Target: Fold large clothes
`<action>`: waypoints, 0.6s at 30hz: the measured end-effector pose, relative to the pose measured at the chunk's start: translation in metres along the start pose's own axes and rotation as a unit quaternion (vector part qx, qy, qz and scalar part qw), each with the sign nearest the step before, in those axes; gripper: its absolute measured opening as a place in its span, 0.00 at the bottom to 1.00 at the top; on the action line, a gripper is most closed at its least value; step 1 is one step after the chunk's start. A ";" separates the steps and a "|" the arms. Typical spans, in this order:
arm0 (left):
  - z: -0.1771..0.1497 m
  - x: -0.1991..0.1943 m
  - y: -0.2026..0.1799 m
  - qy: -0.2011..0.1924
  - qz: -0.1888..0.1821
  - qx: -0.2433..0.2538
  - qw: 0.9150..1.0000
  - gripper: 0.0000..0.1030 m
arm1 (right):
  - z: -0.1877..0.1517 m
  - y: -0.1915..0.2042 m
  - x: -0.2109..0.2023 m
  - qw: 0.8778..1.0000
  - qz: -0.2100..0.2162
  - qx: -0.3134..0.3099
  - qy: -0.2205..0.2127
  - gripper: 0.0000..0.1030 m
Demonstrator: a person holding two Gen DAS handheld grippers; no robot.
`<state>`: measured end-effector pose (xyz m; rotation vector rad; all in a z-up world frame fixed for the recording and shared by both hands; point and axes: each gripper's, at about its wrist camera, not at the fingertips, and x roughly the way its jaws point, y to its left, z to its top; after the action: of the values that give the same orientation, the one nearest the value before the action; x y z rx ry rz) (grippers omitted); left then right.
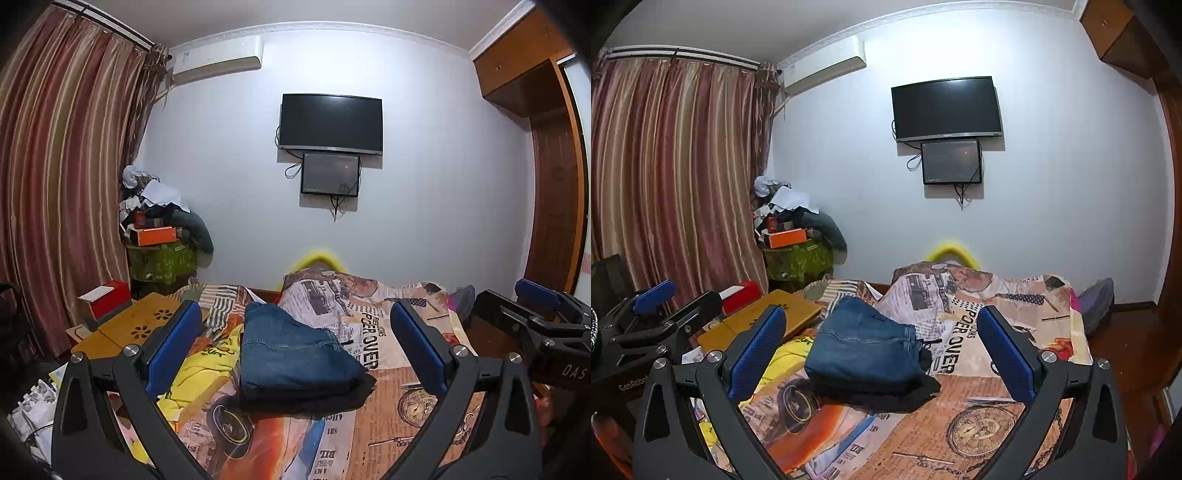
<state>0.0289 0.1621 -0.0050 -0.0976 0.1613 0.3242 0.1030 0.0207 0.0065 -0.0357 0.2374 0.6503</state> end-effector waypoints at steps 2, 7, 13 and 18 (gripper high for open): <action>-0.001 0.002 -0.001 0.004 0.001 0.001 1.000 0.99 | 0.000 0.000 -0.001 1.000 0.000 0.001 0.002 1.00; -0.003 0.005 -0.002 0.009 0.001 0.001 1.000 0.99 | 0.000 -0.002 -0.003 1.000 -0.001 0.002 0.003 1.00; -0.003 0.006 -0.002 0.012 0.001 0.000 1.000 0.99 | 0.001 -0.004 -0.002 1.000 -0.002 0.003 0.006 1.00; -0.003 0.008 -0.001 0.014 -0.001 -0.001 1.000 0.99 | 0.002 -0.004 -0.002 1.000 -0.004 0.002 0.006 1.00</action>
<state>0.0366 0.1635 -0.0094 -0.1048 0.1885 0.3221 0.1039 0.0166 0.0087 -0.0373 0.2507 0.6420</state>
